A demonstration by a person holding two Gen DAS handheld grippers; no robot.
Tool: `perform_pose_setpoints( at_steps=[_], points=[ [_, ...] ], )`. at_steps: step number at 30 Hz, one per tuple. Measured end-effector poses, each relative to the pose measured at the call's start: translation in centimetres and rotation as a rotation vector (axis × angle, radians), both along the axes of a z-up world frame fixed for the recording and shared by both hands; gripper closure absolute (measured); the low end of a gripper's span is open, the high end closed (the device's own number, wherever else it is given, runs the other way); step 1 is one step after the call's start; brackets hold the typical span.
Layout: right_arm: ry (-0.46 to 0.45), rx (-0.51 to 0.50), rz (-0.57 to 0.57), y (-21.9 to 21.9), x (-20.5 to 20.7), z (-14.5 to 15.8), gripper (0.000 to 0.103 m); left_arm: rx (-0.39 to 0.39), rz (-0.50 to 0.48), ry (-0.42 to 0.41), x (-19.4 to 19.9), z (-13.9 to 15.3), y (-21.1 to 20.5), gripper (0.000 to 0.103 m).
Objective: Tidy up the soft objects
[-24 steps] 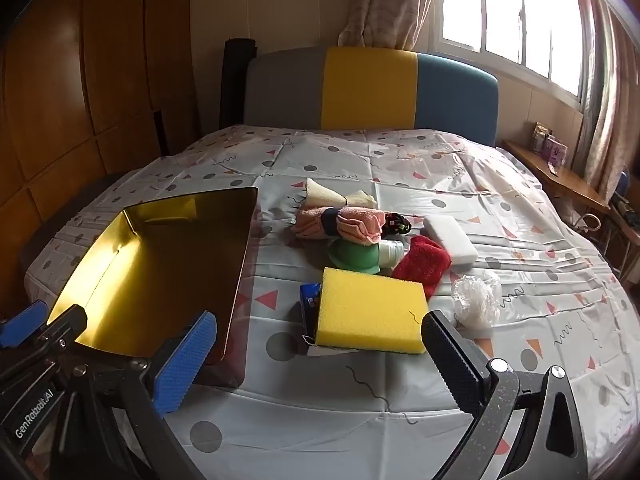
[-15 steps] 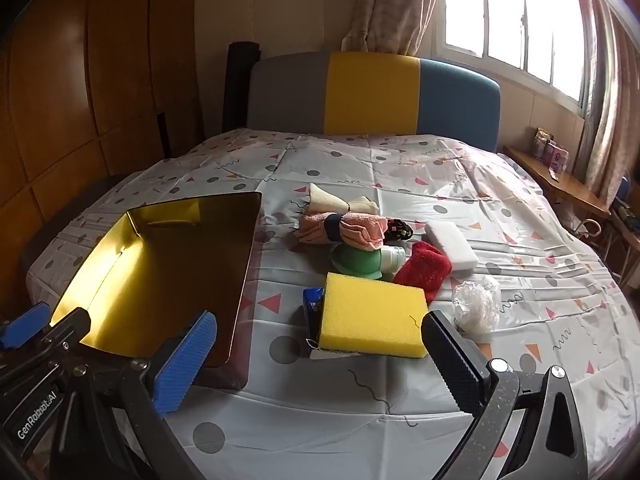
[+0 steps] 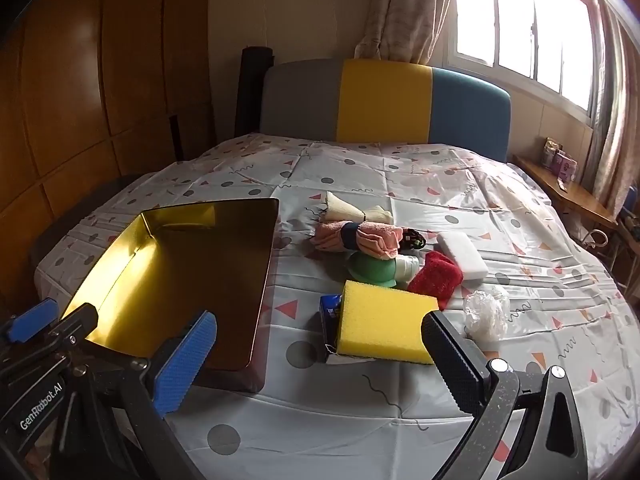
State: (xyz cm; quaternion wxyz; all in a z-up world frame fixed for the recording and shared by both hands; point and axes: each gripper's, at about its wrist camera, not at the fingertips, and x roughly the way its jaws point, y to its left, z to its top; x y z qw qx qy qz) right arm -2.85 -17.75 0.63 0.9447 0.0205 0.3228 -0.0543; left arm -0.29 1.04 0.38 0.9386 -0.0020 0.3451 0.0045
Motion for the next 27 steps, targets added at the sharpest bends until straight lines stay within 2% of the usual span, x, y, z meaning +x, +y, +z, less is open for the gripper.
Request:
perform_pose_setpoints(
  at_steps=[27],
  points=[
    [-0.013, 0.019, 0.016, 0.08, 0.03, 0.12, 0.000, -0.006, 0.009, 0.013, 0.25, -0.12, 0.54, 0.049]
  ],
)
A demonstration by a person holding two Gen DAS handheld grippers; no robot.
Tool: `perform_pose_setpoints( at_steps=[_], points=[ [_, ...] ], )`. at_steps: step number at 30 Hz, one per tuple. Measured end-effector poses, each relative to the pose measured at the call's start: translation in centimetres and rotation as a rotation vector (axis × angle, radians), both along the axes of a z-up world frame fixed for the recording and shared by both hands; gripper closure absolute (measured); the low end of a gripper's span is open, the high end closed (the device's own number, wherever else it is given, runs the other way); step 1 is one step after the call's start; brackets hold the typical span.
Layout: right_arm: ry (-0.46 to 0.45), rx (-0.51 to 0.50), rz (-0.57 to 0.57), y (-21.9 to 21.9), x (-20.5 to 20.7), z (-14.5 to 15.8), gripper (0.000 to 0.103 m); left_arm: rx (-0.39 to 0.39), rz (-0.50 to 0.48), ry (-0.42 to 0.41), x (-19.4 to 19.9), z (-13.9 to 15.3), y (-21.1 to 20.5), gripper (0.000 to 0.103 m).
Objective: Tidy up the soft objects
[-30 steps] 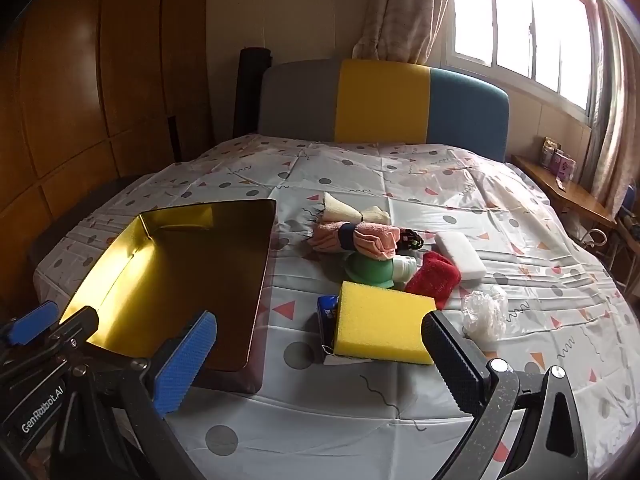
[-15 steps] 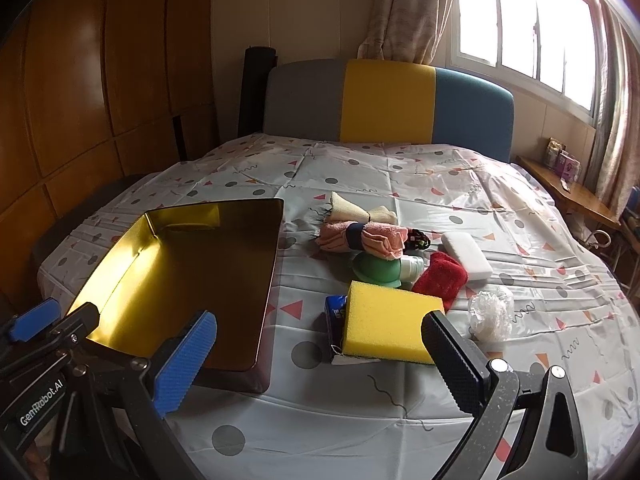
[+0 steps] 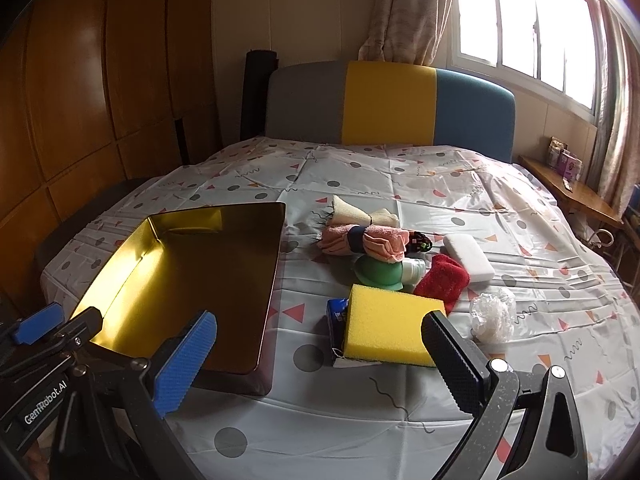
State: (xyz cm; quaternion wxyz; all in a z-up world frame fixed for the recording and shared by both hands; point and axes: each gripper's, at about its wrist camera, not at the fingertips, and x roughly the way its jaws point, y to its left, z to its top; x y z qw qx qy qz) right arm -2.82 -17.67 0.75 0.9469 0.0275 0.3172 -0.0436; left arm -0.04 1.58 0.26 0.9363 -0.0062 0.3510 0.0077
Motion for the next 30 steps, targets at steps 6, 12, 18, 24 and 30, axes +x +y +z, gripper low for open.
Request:
perform_pose_setpoints(
  at_steps=[6, 12, 18, 24, 30],
  points=[
    [-0.002, 0.003, 0.002, 0.04, -0.08, 0.14, 0.000, -0.002, 0.003, 0.007, 0.07, -0.11, 0.08, 0.049],
    [-0.004, 0.007, 0.004, 0.09, -0.11, 0.21, 0.000, -0.002, 0.004, 0.011, 0.05, -0.18, 0.21, 0.048],
    [-0.003, 0.007, 0.004, 0.08, -0.11, 0.17, 0.000, -0.003, 0.005, 0.021, 0.31, -0.32, 0.37, 0.048],
    [-0.004, 0.008, 0.004, 0.09, -0.14, 0.17, 0.000, -0.003, 0.005, 0.022, 0.34, -0.32, 0.41, 0.048],
    [-0.004, 0.010, 0.005, 0.08, -0.14, 0.20, 0.000, -0.002, 0.005, 0.021, 0.33, -0.31, 0.35, 0.048]
  ],
)
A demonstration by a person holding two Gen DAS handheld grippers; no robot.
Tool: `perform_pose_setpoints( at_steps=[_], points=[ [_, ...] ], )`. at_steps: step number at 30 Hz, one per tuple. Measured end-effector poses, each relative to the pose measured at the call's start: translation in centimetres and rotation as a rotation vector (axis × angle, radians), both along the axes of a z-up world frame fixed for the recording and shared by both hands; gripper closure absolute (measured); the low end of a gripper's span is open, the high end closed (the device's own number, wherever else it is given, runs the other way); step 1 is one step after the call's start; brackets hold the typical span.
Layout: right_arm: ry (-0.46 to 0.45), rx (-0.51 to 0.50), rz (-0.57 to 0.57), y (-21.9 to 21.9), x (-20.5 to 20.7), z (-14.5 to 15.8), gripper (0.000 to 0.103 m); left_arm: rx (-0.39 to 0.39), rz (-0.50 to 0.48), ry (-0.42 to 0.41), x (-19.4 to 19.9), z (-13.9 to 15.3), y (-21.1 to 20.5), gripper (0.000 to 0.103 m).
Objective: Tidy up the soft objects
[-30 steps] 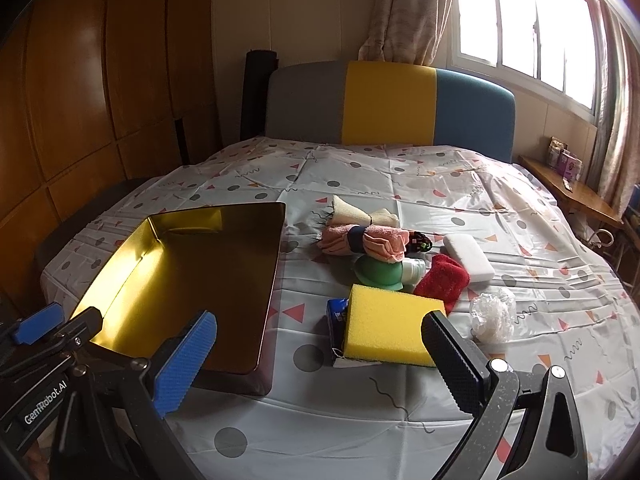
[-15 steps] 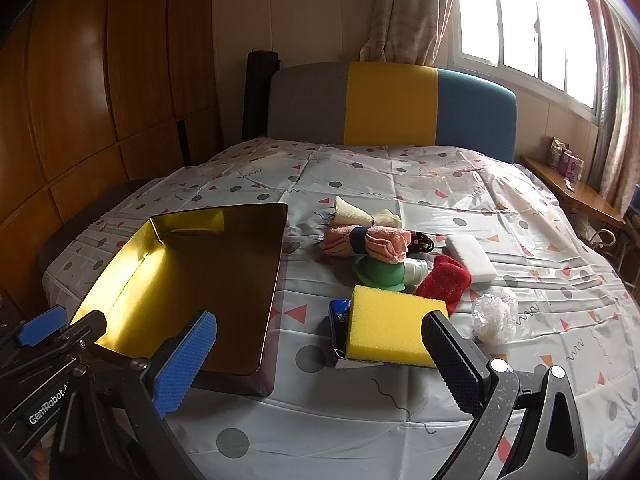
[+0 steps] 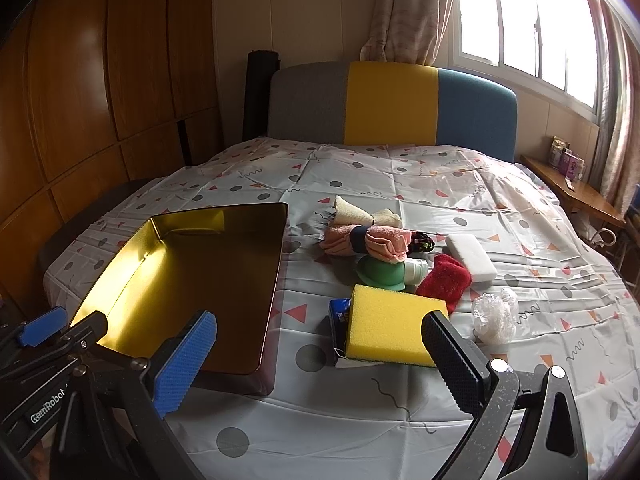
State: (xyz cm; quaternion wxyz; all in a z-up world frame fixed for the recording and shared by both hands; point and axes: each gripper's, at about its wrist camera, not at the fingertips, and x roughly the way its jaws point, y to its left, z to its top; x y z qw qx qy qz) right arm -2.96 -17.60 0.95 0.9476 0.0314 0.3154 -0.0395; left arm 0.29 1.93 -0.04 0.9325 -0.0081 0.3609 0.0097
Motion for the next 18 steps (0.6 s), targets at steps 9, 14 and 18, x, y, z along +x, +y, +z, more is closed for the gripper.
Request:
perform_pose_setpoints(
  at_steps=[9, 14, 18],
  points=[
    [0.003, 0.007, -0.008, -0.4, 0.1, -0.2, 0.000, 0.001, -0.001, 0.003, 0.0, 0.0, -0.1, 0.048],
    [0.003, 0.017, -0.015, -1.2, 0.1, -0.2, 0.000, 0.011, -0.019, 0.011, 0.0, -0.3, -0.7, 0.048],
    [0.008, 0.044, -0.013, -2.6, 0.3, -0.3, 0.000, -0.023, -0.076, 0.029, 0.3, -0.4, -1.2, 0.047]
  ],
)
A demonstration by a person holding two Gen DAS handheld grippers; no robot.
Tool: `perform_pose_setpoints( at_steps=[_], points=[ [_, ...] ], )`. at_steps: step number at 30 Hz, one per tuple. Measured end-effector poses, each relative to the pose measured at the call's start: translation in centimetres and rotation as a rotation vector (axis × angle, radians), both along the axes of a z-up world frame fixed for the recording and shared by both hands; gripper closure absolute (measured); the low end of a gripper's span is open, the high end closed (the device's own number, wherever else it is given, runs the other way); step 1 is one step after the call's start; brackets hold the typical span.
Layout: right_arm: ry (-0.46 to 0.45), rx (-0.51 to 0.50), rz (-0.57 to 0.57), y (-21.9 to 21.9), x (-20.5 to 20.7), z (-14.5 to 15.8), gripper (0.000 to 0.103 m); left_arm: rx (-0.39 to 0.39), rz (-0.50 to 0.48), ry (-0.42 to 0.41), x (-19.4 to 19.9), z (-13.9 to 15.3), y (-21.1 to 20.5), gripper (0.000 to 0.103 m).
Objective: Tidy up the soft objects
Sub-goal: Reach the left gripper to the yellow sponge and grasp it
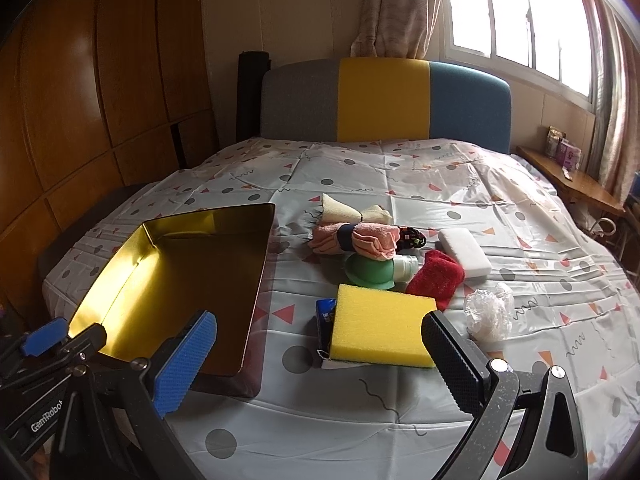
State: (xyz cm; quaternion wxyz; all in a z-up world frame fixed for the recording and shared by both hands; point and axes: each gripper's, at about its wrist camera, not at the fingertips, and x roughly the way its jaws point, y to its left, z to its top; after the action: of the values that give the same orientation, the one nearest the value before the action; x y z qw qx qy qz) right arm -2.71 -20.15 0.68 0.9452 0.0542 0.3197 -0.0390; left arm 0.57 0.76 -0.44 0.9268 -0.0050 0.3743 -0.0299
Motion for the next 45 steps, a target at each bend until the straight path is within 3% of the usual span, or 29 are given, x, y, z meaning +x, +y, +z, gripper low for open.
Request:
perform_pose_setpoints(
  at_steps=[3, 5, 10, 12, 16, 18, 20, 23, 35, 39, 42, 45],
  points=[
    [0.004, 0.053, -0.008, -2.5, 0.4, 0.3, 0.000, -0.098, -0.147, 0.029, 0.5, 0.2, -0.7, 0.030],
    [0.011, 0.099, -0.026, -5.3, 0.8, 0.6, 0.000, -0.148, -0.225, 0.056, 0.9, 0.7, -1.6, 0.028],
    [0.056, 0.137, -0.139, -12.9, 1.4, 0.2, 0.000, -0.093, -0.386, 0.027, 1.5, 1.7, -6.4, 0.028],
    [0.072, 0.142, -0.170, -15.3, 1.5, -0.2, 0.000, -0.106, -0.468, 0.058, 2.0, 1.6, -8.3, 0.028],
    [0.103, 0.204, -0.246, -19.9, 0.9, -2.2, 0.000, 0.020, -0.611, 0.069, 2.6, 1.0, -12.9, 0.028],
    [0.112, 0.258, -0.285, -21.3, 0.5, -3.4, 0.000, 0.051, -0.711, 0.114, 3.0, 0.3, -14.8, 0.023],
    [0.142, 0.308, -0.304, -22.2, 0.7, -4.1, 0.000, 0.133, -0.808, 0.151, 3.4, -0.7, -16.9, 0.022],
    [0.128, 0.349, -0.306, -22.9, 0.5, -3.9, 0.000, 0.263, -0.912, 0.124, 3.6, -1.2, -19.7, 0.019],
    [0.126, 0.423, -0.350, -24.9, -0.1, -4.2, 0.000, 0.551, -1.203, 0.199, 6.7, -5.0, -25.9, 0.019],
    [0.150, 0.446, -0.360, -25.3, 0.1, -4.8, 0.000, 0.555, -1.250, 0.232, 7.4, -5.7, -26.6, 0.019],
    [0.157, 0.449, -0.362, -25.4, 0.3, -5.0, 0.000, 0.512, -1.246, 0.252, 8.3, -5.9, -27.2, 0.019],
    [0.170, 0.445, -0.367, -25.4, 0.4, -5.3, 0.000, 0.456, -1.239, 0.259, 8.4, -6.2, -27.2, 0.030]
  ],
)
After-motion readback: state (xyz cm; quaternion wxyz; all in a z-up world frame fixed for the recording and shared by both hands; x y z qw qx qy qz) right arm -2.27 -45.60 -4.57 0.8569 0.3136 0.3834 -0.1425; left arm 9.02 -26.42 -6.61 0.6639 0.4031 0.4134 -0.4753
